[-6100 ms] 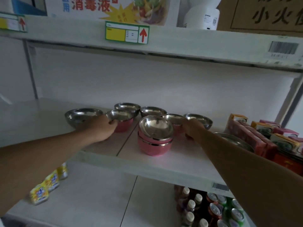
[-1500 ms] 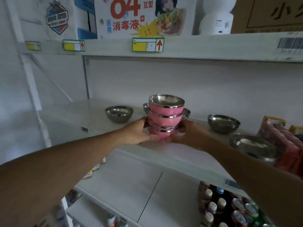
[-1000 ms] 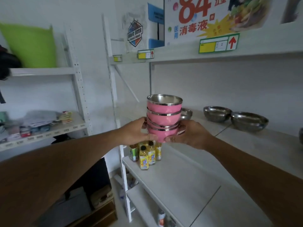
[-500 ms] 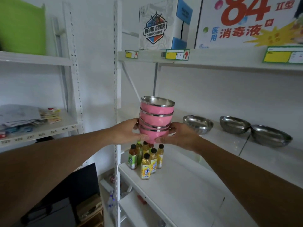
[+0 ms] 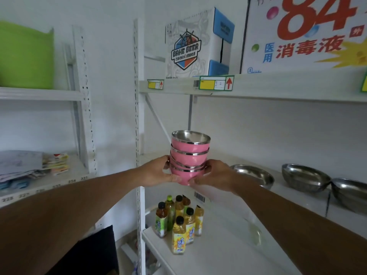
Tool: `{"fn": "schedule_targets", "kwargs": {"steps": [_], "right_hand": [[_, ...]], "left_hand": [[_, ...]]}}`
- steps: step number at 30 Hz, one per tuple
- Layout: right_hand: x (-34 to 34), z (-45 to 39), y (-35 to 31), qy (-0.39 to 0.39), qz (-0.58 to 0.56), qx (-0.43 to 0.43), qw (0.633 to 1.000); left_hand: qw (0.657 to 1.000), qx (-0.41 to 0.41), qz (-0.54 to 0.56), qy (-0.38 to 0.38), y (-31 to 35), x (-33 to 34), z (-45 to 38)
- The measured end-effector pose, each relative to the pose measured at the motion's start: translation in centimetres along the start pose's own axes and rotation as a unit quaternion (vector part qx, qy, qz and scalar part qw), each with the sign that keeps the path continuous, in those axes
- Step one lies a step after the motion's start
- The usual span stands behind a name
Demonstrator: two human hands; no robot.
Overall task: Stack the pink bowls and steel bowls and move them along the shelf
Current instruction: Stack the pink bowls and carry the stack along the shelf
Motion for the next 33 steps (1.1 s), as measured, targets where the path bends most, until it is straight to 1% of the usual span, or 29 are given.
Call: {"fn": "schedule_targets", "kwargs": {"steps": [3,7,13,18,20,23,25,27,29,31,33], "right_hand": [[0.0,-2.5,0.8,0.000,0.000,0.010,1.000],[0.3,-5.2,2.0,0.026,0.021,0.029,0.999],[0.4,-7.8,3.7,0.055,0.019,0.070,0.996],[0.1,-9.5,3.9,0.082,0.022,0.096,0.992],[-0.1,-10.3,4.1,0.089,0.043,0.107,0.989],[-0.1,-11.0,4.7,0.101,0.115,0.130,0.980],[0.0,-11.0,4.9,0.107,0.156,0.140,0.972],[0.2,-10.4,4.7,0.110,0.194,0.148,0.964],[0.5,-9.4,4.0,0.114,0.237,0.137,0.955],[0.9,-8.3,3.3,0.109,0.257,0.116,0.953],[0.7,-7.0,2.7,0.116,0.253,0.111,0.954]], "left_hand": [[1.000,0.002,0.001,-0.001,-1.0,-0.3,-2.4],[1.000,0.016,0.004,-0.016,-3.1,0.3,-5.0],[0.998,0.034,0.006,-0.050,-6.6,0.5,-8.9],[0.997,0.056,-0.007,-0.055,-8.4,0.1,-11.8],[0.996,0.064,0.005,-0.058,-8.7,0.1,-12.6],[0.994,0.081,-0.002,-0.073,-8.2,0.0,-13.0],[0.991,0.072,-0.035,-0.105,-8.6,0.2,-12.8],[0.983,0.039,-0.120,-0.132,-9.7,0.1,-12.1],[0.974,0.000,-0.192,-0.118,-10.6,-0.7,-11.1],[0.970,-0.033,-0.219,-0.101,-10.4,-1.4,-9.6],[0.967,-0.041,-0.241,-0.079,-9.2,-2.0,-8.1]]}}
Point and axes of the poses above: each hand's wrist, its own z-axis away from the middle knuckle, its own x-axis out of the palm, y = z × x, the point moved 9 cm from there along -z, towards the middle knuckle, and after that the axes turned 7 degrees about x, right-handed, at the moved point
